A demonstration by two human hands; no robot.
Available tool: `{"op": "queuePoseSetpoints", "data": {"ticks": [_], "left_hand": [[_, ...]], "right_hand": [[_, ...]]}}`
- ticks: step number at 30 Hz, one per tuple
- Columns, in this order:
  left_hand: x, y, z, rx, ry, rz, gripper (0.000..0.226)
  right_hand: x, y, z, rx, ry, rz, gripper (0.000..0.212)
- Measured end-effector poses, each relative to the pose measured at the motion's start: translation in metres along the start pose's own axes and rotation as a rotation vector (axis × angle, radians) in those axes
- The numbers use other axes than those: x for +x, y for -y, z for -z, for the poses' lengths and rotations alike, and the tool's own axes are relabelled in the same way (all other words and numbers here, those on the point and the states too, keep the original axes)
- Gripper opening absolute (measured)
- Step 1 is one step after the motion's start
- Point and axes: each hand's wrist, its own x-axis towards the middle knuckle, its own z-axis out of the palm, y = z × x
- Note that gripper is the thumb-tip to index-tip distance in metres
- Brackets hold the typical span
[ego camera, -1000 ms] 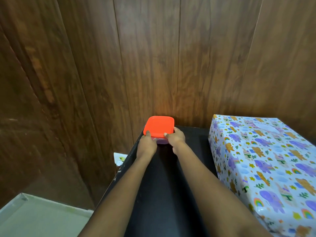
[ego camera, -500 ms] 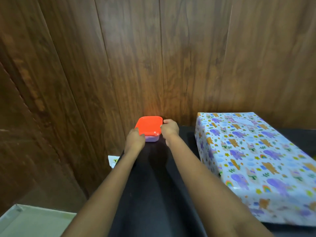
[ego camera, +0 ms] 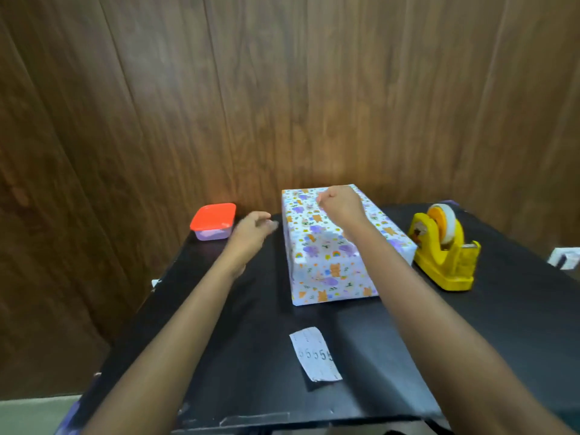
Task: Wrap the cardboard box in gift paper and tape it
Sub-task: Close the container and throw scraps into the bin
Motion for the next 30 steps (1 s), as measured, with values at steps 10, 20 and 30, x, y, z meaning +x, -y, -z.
{"op": "queuePoseSetpoints", "data": {"ticks": [10,20,30], "left_hand": [[-0.024,0.012,-0.073,0.441,0.207,0.047,0.095],[0.021,0.016,-0.079,0.464,0.16,0.038,0.091],[0.034,0.021,-0.063,0.456,0.18,0.038,0.09]], "right_hand": [[-0.043,-0.075,0.09,-0.01,0.378,-0.378,0.07],[0.008,-0.094,0.066,-0.112,0.273,-0.248,0.076],[0.024,-0.101,0.044,-0.203,0.233,-0.248,0.085]]}}
